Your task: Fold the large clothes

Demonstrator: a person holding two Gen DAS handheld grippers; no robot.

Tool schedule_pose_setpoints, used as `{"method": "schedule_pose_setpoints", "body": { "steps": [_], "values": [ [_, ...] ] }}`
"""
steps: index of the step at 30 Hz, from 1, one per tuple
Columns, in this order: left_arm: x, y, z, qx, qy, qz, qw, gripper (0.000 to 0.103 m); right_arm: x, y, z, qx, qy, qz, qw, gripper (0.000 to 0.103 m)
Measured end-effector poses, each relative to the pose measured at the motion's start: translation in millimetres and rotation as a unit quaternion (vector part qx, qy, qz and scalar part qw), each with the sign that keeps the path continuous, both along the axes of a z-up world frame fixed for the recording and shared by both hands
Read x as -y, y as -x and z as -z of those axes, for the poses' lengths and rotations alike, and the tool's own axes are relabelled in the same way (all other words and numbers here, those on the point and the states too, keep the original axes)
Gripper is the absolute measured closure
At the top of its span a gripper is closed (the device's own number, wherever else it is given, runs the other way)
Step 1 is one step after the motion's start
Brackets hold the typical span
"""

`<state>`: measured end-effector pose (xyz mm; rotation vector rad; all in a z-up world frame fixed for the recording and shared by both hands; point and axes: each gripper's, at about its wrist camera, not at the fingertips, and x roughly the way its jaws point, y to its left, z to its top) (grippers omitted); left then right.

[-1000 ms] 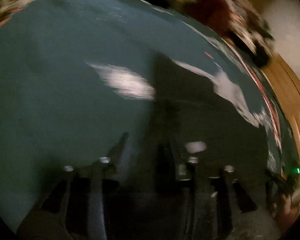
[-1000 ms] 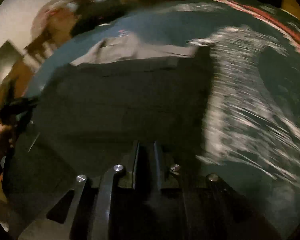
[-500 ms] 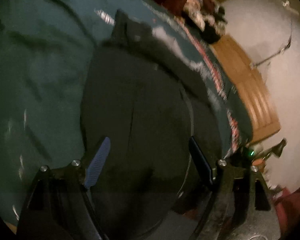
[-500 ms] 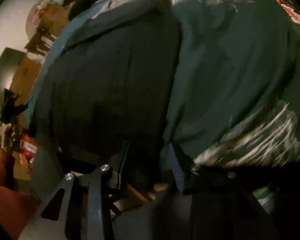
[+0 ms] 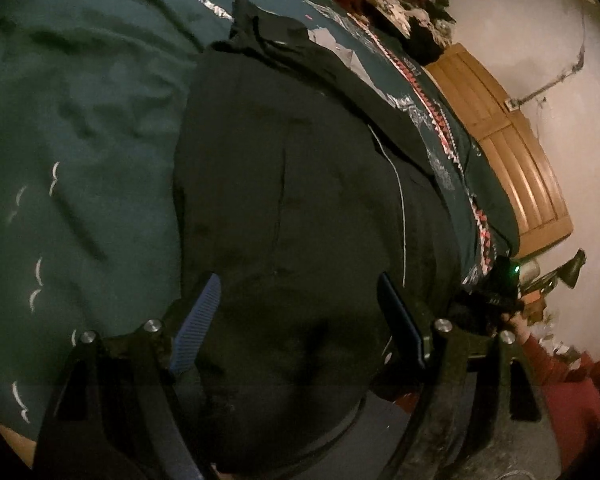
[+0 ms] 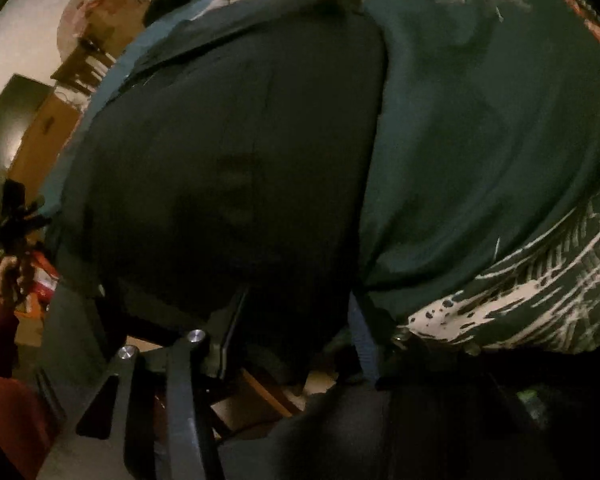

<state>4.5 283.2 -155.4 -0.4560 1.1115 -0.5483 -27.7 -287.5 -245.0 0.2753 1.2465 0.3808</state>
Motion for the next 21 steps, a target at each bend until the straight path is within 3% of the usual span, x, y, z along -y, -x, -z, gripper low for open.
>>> {"method": "schedule_pose_setpoints", "body": {
  "steps": [7,11,12,13,16,19,21],
  "values": [
    [-12,15,-19,0.044,-0.032,-0.021,0.9983,0.025,-5,-5,2,-0.016,-0.012,-0.011,1.000,0.048],
    [-5,7,-3,0.022,-0.087,0.000,0.9960,0.026,-8,-8,5,-0.018,-0.013,-0.012,1.000,0.047],
    [-1,4,2,0.015,-0.084,0.013,0.9963,0.028,-10,-8,5,-0.018,-0.013,-0.013,1.000,0.046],
    [4,3,5,0.011,-0.079,0.031,0.9964,0.038,-10,-7,5,-0.018,-0.013,-0.013,1.000,0.046],
    [17,6,4,0.017,-0.055,0.060,0.9966,0.046,-8,-4,4,-0.016,-0.017,-0.019,1.000,0.046],
    [12,2,9,0.010,-0.070,0.050,0.9962,0.052,-11,0,4,-0.020,-0.033,-0.027,0.999,0.051],
    [4,0,12,0.007,-0.065,0.040,0.9970,0.053,-11,1,7,-0.020,-0.019,-0.029,0.999,0.055]
  ]
}}
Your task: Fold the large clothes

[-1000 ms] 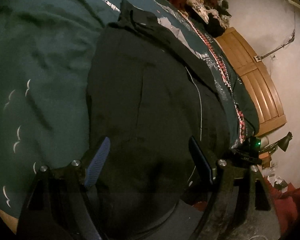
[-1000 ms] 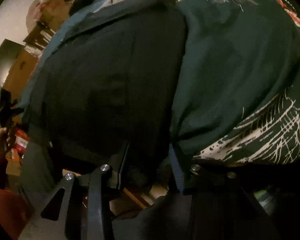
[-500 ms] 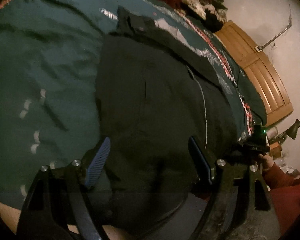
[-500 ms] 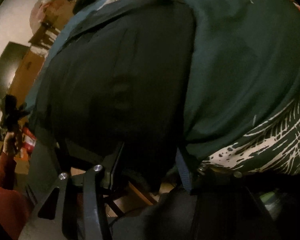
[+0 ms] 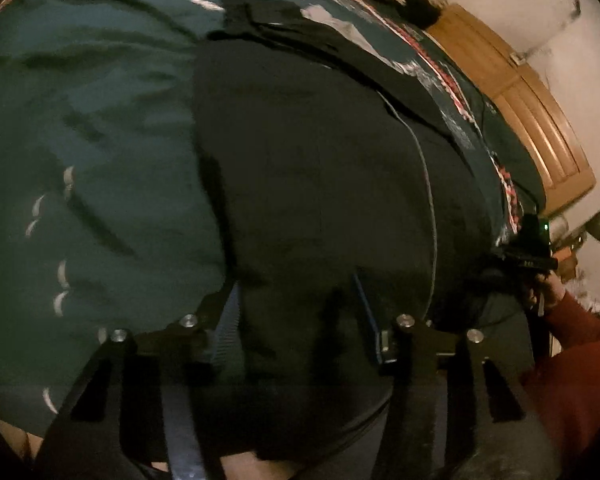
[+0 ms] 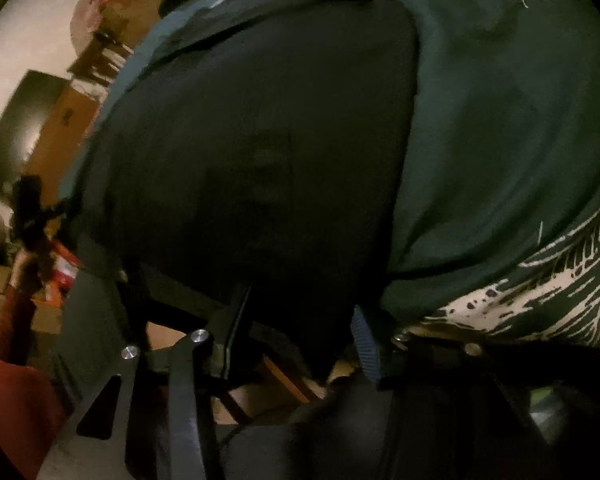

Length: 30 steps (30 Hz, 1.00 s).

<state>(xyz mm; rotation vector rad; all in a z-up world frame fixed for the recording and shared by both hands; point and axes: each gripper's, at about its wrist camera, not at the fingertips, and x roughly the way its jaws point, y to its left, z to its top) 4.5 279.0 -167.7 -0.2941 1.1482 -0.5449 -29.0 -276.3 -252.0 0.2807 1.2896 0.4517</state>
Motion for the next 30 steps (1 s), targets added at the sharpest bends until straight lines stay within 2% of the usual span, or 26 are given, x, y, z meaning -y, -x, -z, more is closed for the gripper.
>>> {"method": "schedule_pose_setpoints", "body": {
  "steps": [6,8,10,12,14,15,16,17,18,20,21,22,23,24,27,28,30],
  "values": [
    [10,0,8,-0.009,0.008,0.029,0.9995,0.046,7,-2,5,-0.006,-0.017,0.010,1.000,0.057],
    [9,3,7,-0.008,0.015,0.036,0.9992,0.050,4,-1,3,-0.006,-0.011,0.003,1.000,0.056],
    [7,6,8,-0.010,0.021,0.040,0.9989,0.062,2,0,0,-0.005,-0.008,-0.004,1.000,0.056],
    [2,6,11,-0.016,0.025,0.037,0.9989,0.066,-2,3,-3,-0.003,-0.020,-0.010,1.000,0.058],
    [1,6,15,-0.015,0.026,0.036,0.9989,0.067,-2,3,-2,-0.004,-0.017,-0.011,1.000,0.059],
    [1,6,16,-0.013,0.029,0.037,0.9988,0.064,-3,2,2,-0.007,-0.009,-0.011,1.000,0.059],
    [2,7,16,-0.013,0.031,0.039,0.9987,0.060,-6,0,6,-0.010,-0.003,-0.012,1.000,0.058],
    [3,7,15,-0.013,0.032,0.040,0.9986,0.059,-7,-1,5,-0.010,-0.007,-0.016,1.000,0.049],
    [4,7,15,-0.012,0.029,0.042,0.9986,0.057,-10,-1,4,-0.009,-0.009,-0.021,1.000,0.044],
    [6,6,13,-0.010,0.020,0.043,0.9988,0.061,-17,0,2,-0.007,0.004,-0.035,0.999,0.041],
    [5,5,13,-0.018,0.020,0.029,0.9992,0.085,-19,1,2,-0.004,0.012,-0.039,0.999,0.049],
    [1,5,10,-0.035,0.050,0.011,0.9981,0.095,-20,2,1,-0.002,0.021,-0.042,0.999,0.067],
    [-1,6,2,-0.034,0.080,0.003,0.9962,0.095,-20,2,-2,-0.005,0.027,-0.037,0.999,0.090],
    [0,8,-9,-0.031,0.103,0.002,0.9942,0.095,-18,5,-10,-0.002,0.016,-0.029,0.999,0.093],
    [1,4,-45,-0.007,0.177,-0.003,0.9842,0.095,-9,16,-58,0.035,-0.073,-0.016,0.997,0.095],
    [0,-1,-58,0.006,0.204,-0.008,0.9788,0.095,-2,18,-78,0.049,-0.115,-0.004,0.992,0.096],
    [-2,-13,-76,0.025,0.244,-0.020,0.9691,0.095,9,14,-99,0.065,-0.160,0.014,0.985,0.097]
  ]
}}
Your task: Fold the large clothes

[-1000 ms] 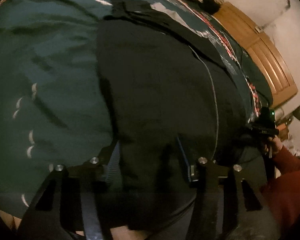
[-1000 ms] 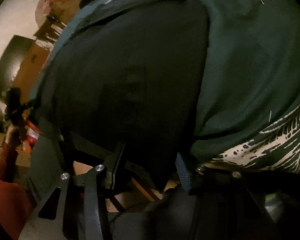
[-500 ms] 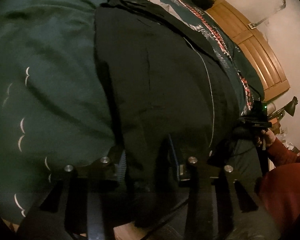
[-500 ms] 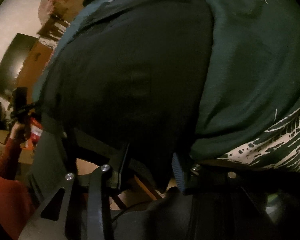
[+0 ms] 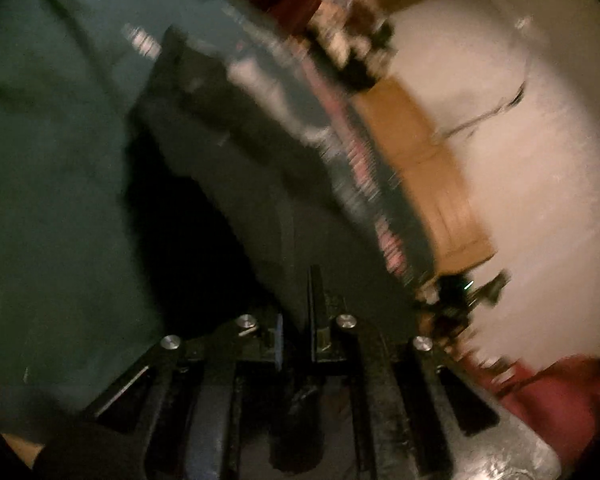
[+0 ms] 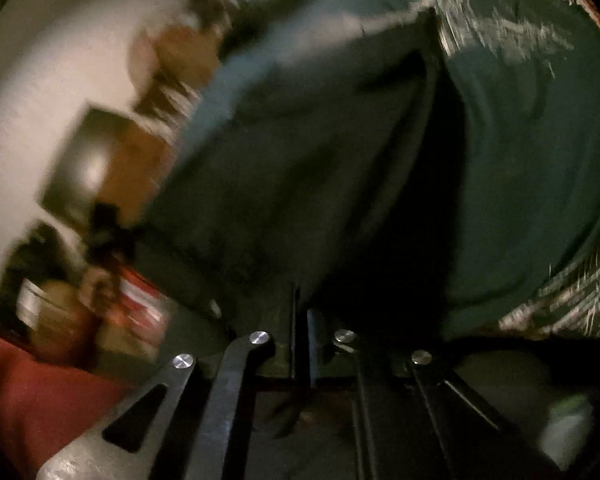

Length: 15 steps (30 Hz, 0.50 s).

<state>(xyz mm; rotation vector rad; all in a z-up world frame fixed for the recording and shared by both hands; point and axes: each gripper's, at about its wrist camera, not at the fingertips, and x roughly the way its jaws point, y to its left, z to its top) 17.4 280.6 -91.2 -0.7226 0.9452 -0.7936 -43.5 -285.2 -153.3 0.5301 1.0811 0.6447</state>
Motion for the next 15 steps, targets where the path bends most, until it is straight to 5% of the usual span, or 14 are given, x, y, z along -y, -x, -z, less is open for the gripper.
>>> {"method": "schedule_pose_setpoints", "body": {
  "steps": [6,11,15],
  "values": [
    [-14,-67,-34,0.018,0.080,-0.045,0.9956,0.095,40,-50,-44,0.029,-0.082,0.056,0.995,0.097],
    [-15,-150,-24,-0.001,0.073,-0.092,0.9931,0.093,76,-154,-65,0.039,-0.103,0.103,0.989,0.097],
    [-6,-217,16,-0.037,0.020,-0.121,0.9917,0.082,86,-246,-48,0.022,-0.069,0.107,0.992,0.096]
  ]
}}
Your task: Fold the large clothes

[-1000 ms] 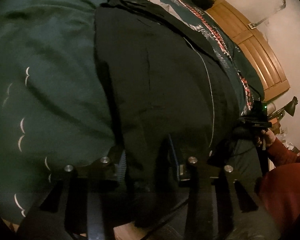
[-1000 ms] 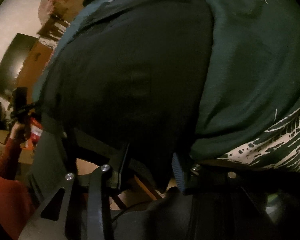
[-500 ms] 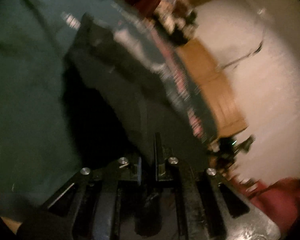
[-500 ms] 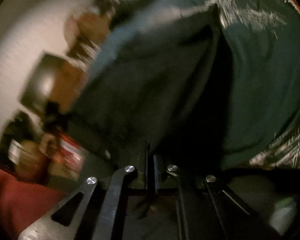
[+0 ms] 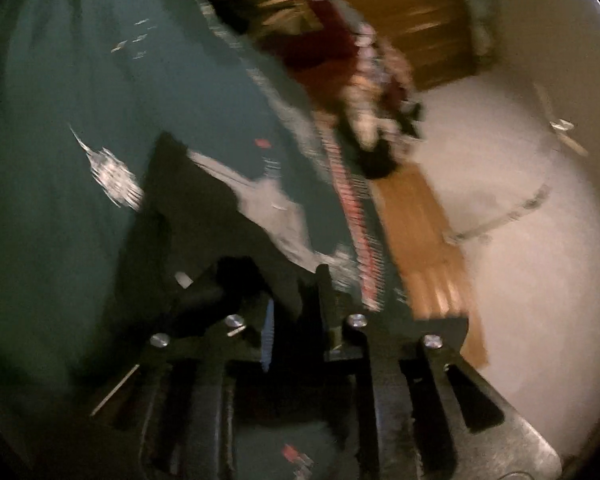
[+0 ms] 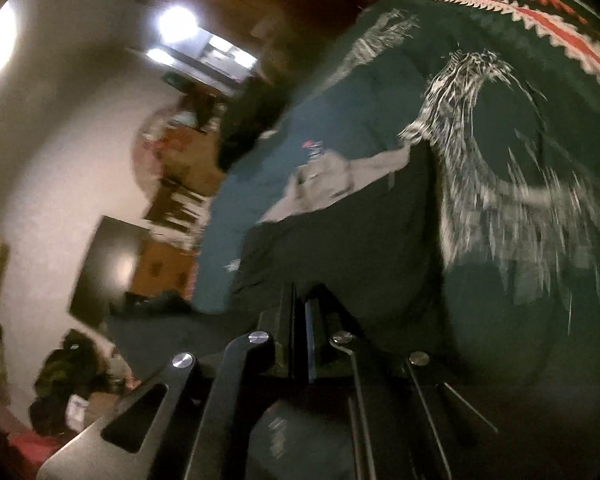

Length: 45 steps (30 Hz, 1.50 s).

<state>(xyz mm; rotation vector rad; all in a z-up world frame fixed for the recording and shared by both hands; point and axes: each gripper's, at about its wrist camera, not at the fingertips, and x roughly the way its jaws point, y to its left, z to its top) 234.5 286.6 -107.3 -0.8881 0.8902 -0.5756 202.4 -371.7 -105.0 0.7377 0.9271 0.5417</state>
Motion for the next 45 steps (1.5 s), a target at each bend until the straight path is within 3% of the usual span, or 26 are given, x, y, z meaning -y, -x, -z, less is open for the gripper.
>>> {"method": "schedule_pose_setpoints", "body": {
  "steps": [3,4,5,6,8,9,10,11,14,15,18,25,26,27,29,30,32,37,39,41,43,44,45],
  "values": [
    [8,-39,59,-0.082,-0.053,-0.006,0.9952,0.067,-6,-64,34,-0.033,0.050,-0.012,0.998,0.088],
    [10,-48,75,-0.108,-0.078,-0.012,0.9911,0.067,-9,-82,48,-0.048,0.072,-0.015,0.996,0.088],
    [9,-52,84,-0.111,-0.075,-0.016,0.9908,0.067,-11,-98,65,-0.066,0.094,-0.016,0.993,0.086],
    [6,-52,87,-0.109,-0.065,-0.023,0.9917,0.066,-13,-107,76,-0.075,0.109,-0.015,0.991,0.082],
    [-1,-47,76,-0.091,-0.054,-0.037,0.9937,0.050,-16,-117,88,-0.076,0.122,-0.022,0.989,0.077],
    [-7,-42,66,-0.071,-0.052,-0.044,0.9951,0.034,-16,-119,89,-0.073,0.123,-0.023,0.989,0.077],
    [-16,-37,56,-0.050,-0.052,-0.062,0.9955,0.026,-15,-119,89,-0.068,0.123,-0.025,0.990,0.077],
    [-23,-32,49,-0.033,-0.057,-0.079,0.9947,0.024,-14,-119,88,-0.063,0.124,-0.027,0.990,0.076],
    [-20,-21,34,-0.006,-0.131,-0.090,0.9872,0.021,1,-118,82,-0.036,0.137,0.009,0.990,0.045],
    [-13,-18,31,0.006,-0.147,-0.077,0.9862,0.021,6,-115,81,-0.030,0.130,0.021,0.991,0.040],
    [11,-15,29,0.031,-0.170,-0.043,0.9840,0.021,10,-121,82,-0.024,0.110,0.026,0.993,0.040],
    [30,-14,36,0.029,-0.158,-0.031,0.9865,0.020,-25,-124,93,-0.002,0.171,-0.015,0.985,0.041],
    [33,-14,37,0.029,-0.159,-0.030,0.9865,0.020,-31,-127,98,-0.003,0.186,-0.024,0.982,0.049],
    [33,-12,37,0.029,-0.159,-0.028,0.9864,0.020,-37,-130,101,0.000,0.203,-0.031,0.979,0.074],
    [34,-5,36,0.033,-0.161,-0.027,0.9860,0.020,-41,-135,102,0.005,0.232,-0.022,0.973,0.098],
    [34,-3,37,0.034,-0.162,-0.027,0.9859,0.020,-39,-136,99,0.013,0.226,-0.014,0.974,0.100],
    [35,0,38,0.030,-0.162,-0.035,0.9857,0.020,-39,-141,94,0.033,0.232,-0.006,0.972,0.100],
    [53,18,32,0.038,-0.189,-0.018,0.9811,0.020,-46,-158,130,-0.004,0.270,-0.032,0.962,0.102],
    [71,31,22,0.061,-0.211,0.009,0.9756,0.020,-46,-147,115,0.013,0.299,-0.007,0.954,0.084],
    [97,43,18,0.089,-0.239,0.052,0.9655,0.020,-55,-115,82,0.069,0.359,0.023,0.931,0.075],
    [106,41,31,0.076,-0.258,0.062,0.9611,0.019,-71,-74,56,0.107,0.337,0.031,0.935,0.072],
    [100,36,42,0.053,-0.282,0.041,0.9571,0.020,-83,-60,53,0.113,0.327,0.016,0.938,0.072],
    [86,31,54,0.028,-0.301,0.011,0.9531,0.027,-97,-46,54,0.118,0.324,-0.005,0.939,0.072]
  ]
}}
